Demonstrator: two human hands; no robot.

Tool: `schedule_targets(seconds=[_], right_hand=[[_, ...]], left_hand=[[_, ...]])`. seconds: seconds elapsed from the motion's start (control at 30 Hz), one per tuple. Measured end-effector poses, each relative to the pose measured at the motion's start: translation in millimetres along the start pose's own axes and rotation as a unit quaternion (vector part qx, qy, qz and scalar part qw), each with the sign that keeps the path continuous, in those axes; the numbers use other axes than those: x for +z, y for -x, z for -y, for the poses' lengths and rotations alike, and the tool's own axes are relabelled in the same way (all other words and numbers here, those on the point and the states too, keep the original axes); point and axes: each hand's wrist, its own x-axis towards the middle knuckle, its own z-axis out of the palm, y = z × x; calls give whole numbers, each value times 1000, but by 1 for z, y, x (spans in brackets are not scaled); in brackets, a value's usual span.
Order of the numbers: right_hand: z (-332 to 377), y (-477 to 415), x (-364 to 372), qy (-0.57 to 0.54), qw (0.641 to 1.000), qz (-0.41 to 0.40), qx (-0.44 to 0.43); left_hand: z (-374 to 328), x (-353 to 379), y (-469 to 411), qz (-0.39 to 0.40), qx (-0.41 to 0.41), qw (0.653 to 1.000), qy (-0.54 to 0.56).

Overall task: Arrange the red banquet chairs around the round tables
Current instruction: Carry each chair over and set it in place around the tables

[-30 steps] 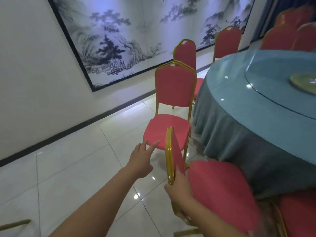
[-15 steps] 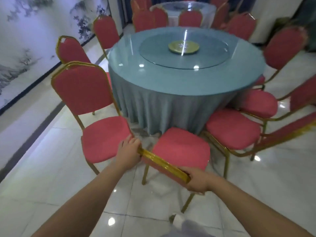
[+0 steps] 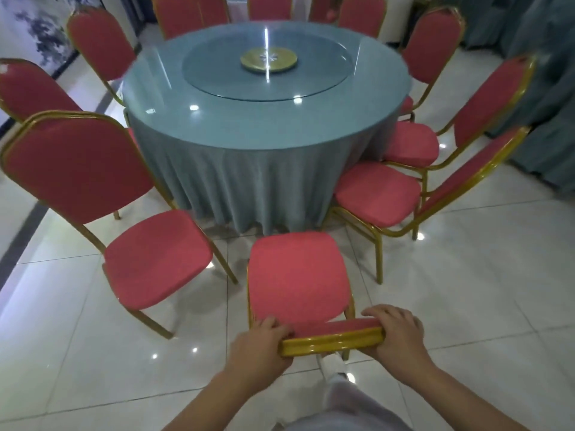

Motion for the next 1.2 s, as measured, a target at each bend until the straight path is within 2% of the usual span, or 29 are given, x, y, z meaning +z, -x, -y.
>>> schedule_targets(seconds=[0.13,0.3,0.67,0.8,0.97,1.03,1.2], right_hand=[[-1,-20,-4,16,1000,-9,-3],[3,-85,-31,10,1000,0,-11],[57,-222,-76,-65,996,48,-45],[67,-225,-77,-39,992,98,-63],[85,-236,-100,-69,970,211,-95],[112,-243,-103,-77,970,197,-120],[210,-256,-79,-41,974,123,-183]], left_hand=[[2,-6,-17,0,25,1000,-7],[6,-30,-72,-27,9,999,-22],[45,-104,-188,-76,-139,986,-45],[68,-109,-190,-61,-152,987,-7],[86,-108,-185,-12,-144,987,71],[99,-113,-178,3,-160,983,88],[175,-129,-141,-57,-219,967,119]])
